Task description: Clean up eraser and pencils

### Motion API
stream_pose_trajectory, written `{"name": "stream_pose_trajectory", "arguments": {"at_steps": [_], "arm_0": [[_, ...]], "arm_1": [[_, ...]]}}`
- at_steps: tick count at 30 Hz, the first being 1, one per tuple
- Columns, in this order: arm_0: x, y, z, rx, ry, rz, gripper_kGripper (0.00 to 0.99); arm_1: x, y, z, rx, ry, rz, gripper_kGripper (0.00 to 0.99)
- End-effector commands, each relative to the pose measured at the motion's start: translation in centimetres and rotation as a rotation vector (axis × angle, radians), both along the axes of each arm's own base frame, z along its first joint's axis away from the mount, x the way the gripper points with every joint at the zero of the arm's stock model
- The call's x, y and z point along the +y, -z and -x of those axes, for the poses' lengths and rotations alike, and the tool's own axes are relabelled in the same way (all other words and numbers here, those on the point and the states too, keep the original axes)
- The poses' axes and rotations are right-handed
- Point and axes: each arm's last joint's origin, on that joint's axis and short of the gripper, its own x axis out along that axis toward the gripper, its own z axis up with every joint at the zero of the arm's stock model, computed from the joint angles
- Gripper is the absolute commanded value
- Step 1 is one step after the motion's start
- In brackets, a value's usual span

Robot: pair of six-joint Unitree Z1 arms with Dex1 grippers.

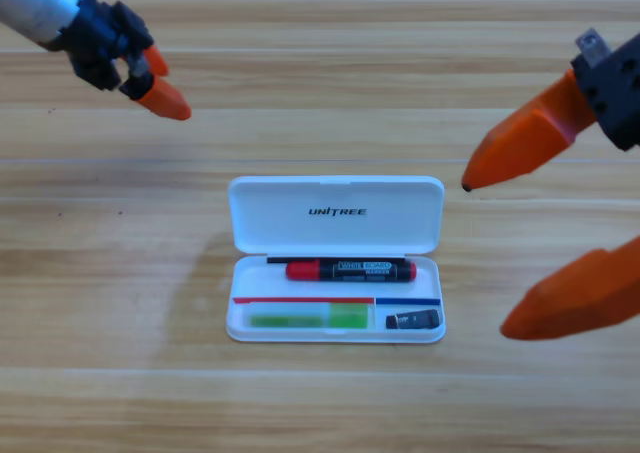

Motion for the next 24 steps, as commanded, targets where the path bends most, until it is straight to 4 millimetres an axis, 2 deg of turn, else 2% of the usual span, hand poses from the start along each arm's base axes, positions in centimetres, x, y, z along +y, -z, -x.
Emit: {"name": "stream_pose_trajectory", "arguments": {"at_steps": [1, 3, 4, 10, 15, 24], "arm_0": [[-0.5, 3.8, -1.1, 0.043, 0.051, 0.003, 0.285], [-1.1, 4.4, -0.6, 0.028, 0.084, 0.003, 0.035], [-1.3, 4.7, -0.4, 0.024, 0.092, 0.004, 0.0], [-2.7, 6.2, 0.4, 0.048, 0.119, -0.022, 0.0], [-4.8, 7.5, 0.9, 0.065, 0.171, -0.029, 0.0], [-7.4, 8.1, 1.6, 0.066, 0.235, -0.036, 0.0]], "arm_1": [[-1.2, 0.5, 0.0, 0.024, -0.002, -0.042, 0.945], [-1.2, 0.5, 0.0, 0.022, -0.003, -0.047, 0.945], [-1.2, 0.5, 0.0, 0.019, -0.003, -0.05, 0.945], [-1.1, 0.4, -0.1, 0.009, -0.006, -0.065, 0.945], [-1.1, 0.6, -0.1, 0.01, -0.006, -0.061, 0.945], [-1.0, 1.2, 0.1, 0.024, -0.021, -0.051, 0.945]]}}
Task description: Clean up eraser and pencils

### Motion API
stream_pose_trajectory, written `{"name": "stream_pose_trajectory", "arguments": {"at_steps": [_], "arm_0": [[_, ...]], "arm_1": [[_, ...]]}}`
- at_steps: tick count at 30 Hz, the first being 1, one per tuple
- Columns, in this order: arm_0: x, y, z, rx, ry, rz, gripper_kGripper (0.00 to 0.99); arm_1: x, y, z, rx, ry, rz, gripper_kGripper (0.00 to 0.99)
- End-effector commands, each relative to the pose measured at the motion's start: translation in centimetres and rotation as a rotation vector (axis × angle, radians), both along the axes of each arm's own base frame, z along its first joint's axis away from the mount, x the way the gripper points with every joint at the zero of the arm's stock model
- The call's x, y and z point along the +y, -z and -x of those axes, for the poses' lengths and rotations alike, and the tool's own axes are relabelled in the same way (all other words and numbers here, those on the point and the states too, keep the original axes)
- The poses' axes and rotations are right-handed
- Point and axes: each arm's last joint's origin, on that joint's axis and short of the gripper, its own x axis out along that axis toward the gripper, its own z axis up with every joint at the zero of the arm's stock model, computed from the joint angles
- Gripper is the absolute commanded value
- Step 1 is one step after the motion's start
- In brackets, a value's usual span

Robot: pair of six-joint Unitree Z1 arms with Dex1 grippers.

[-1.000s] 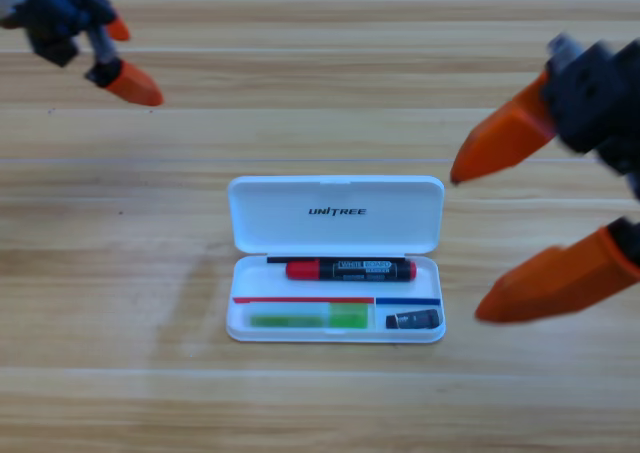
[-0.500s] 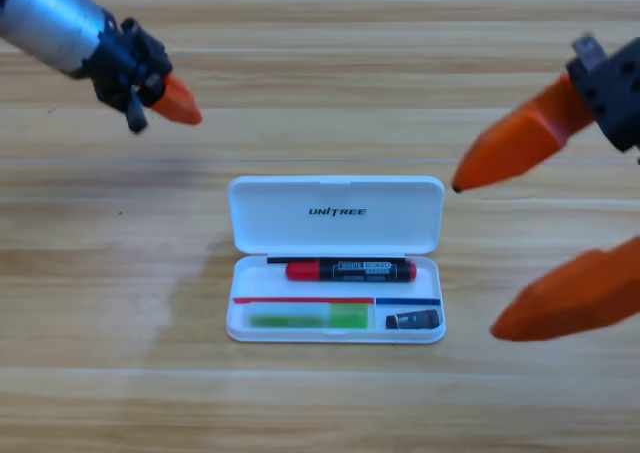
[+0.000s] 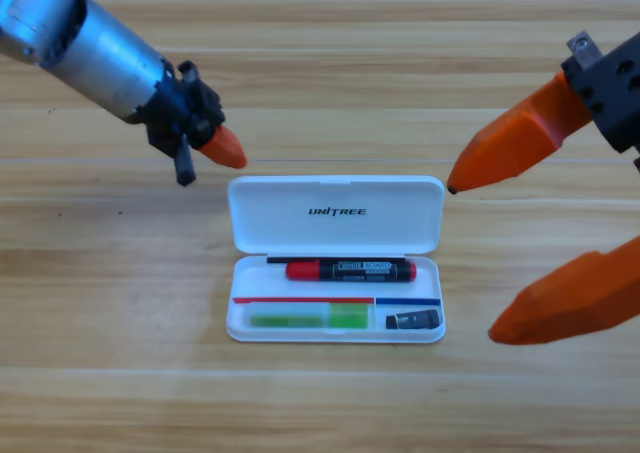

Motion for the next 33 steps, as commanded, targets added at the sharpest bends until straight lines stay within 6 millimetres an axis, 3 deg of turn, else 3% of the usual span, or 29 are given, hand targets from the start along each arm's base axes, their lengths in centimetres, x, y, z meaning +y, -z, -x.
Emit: {"name": "stream_pose_trajectory", "arguments": {"at_steps": [1, 8, 21, 28, 33], "arm_0": [[-2.4, 2.4, 0.6, 0.043, 0.055, -0.031, 0.0], [-3.4, 2.1, 1.0, 0.063, 0.067, -0.033, 0.0], [-4.6, -2.3, 4.7, 0.074, 0.133, -0.041, 0.0], [-5.3, -2.4, 6.5, 0.094, 0.168, -0.051, 0.0], [-5.8, -1.3, 7.4, 0.1, 0.189, -0.073, 0.0]], "arm_1": [[-0.9, 0.9, 0.2, 0.008, 0.006, 0.004, 0.945], [-1.2, 0.9, 0.3, 0.003, 0.004, 0.001, 0.945], [-1.1, 0.9, 0.3, 0.003, 0.002, -0.003, 0.945], [-1.1, 0.9, 0.3, 0.003, 0.004, -0.002, 0.945], [-1.0, 0.9, 0.2, 0.005, 0.004, -0.003, 0.945]]}}
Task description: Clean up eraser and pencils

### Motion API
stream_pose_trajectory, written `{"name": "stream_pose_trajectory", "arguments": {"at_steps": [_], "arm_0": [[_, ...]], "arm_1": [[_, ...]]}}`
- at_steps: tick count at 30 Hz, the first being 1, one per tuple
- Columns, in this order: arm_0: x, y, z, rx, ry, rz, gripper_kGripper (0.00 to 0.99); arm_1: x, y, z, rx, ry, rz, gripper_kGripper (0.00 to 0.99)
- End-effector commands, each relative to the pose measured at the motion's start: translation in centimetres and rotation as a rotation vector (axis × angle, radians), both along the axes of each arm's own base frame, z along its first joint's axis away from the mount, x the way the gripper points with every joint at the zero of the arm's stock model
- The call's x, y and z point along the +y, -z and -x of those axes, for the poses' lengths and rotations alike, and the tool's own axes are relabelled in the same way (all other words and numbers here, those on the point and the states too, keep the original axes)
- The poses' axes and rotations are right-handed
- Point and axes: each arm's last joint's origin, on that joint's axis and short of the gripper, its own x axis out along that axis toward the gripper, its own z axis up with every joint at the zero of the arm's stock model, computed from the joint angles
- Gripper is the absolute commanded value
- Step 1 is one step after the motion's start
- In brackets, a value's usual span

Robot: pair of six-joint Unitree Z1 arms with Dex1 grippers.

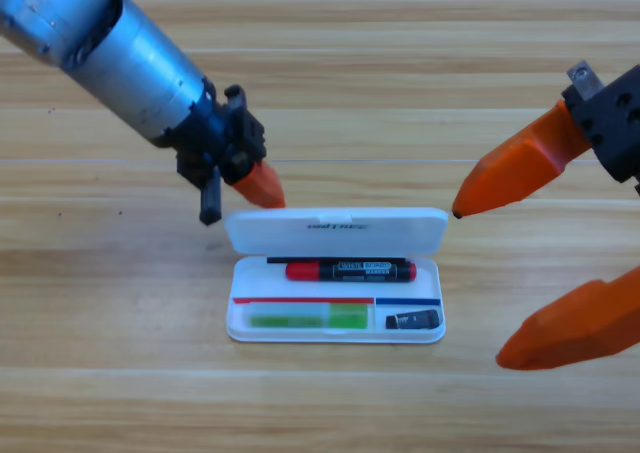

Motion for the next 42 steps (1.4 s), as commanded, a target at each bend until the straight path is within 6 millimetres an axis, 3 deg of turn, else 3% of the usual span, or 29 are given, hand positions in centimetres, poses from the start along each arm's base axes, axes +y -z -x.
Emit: {"name": "stream_pose_trajectory", "arguments": {"at_steps": [1, 30, 38, 42], "arm_0": [[-1.0, 1.8, 2.1, 0.031, 0.04, -0.044, 0.0], [-2.2, 9.1, 4.4, 0.083, 0.102, -0.107, 0.0], [-2.1, 9.5, 4.6, 0.09, 0.1, -0.112, 0.0], [-1.9, 6.9, 4.8, 0.073, 0.077, -0.094, 0.0]], "arm_1": [[-0.9, 0.0, 0.1, -0.009, 0.01, -0.017, 0.945], [-0.7, 0.2, 0.1, 0.004, 0.001, -0.016, 0.945], [-0.5, 0.2, 0.1, 0.006, -0.003, -0.015, 0.945], [-0.6, 0.3, 0.1, 0.007, -0.003, -0.014, 0.945]]}}
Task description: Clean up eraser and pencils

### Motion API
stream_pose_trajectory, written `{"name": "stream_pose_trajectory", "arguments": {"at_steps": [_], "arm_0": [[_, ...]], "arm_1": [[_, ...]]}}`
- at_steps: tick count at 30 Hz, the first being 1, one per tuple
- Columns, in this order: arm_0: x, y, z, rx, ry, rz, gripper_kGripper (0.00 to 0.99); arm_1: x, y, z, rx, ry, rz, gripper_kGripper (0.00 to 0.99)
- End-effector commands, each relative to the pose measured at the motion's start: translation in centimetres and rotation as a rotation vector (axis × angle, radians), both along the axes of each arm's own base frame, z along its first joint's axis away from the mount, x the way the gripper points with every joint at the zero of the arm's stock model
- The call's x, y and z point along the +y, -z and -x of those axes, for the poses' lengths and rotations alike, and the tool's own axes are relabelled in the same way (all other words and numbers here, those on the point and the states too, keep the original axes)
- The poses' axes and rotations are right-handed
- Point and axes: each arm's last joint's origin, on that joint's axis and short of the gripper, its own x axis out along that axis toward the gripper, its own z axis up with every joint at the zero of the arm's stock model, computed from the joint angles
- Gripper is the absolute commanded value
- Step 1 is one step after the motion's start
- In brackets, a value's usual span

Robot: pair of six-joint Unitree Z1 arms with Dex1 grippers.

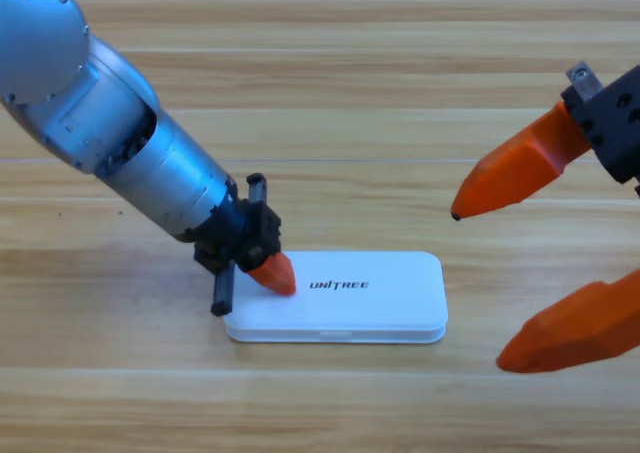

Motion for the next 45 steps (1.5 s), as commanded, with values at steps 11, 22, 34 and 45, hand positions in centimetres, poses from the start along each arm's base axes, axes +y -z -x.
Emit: {"name": "stream_pose_trajectory", "arguments": {"at_steps": [11, 22, 34, 45], "arm_0": [[4.0, -19.1, 6.7, -0.079, 0.03, 0.2, 0.99], [7.2, -22.5, 13.3, -0.026, 0.194, 0.421, 0.99], [5.1, -19.1, 12.1, 0.093, 0.138, 0.371, 0.99], [4.9, -18.5, 11.9, 0.089, 0.118, 0.357, 0.99]], "arm_1": [[-0.5, 0.4, 0.0, 0.003, 0.002, -0.004, 0.945], [-0.3, 0.7, -0.2, 0.009, 0.001, 0.003, 0.945], [-0.2, 0.8, -0.3, 0.012, 0.001, 0.006, 0.945], [-0.1, 0.9, -0.3, 0.013, 0.001, 0.01, 0.945]]}}
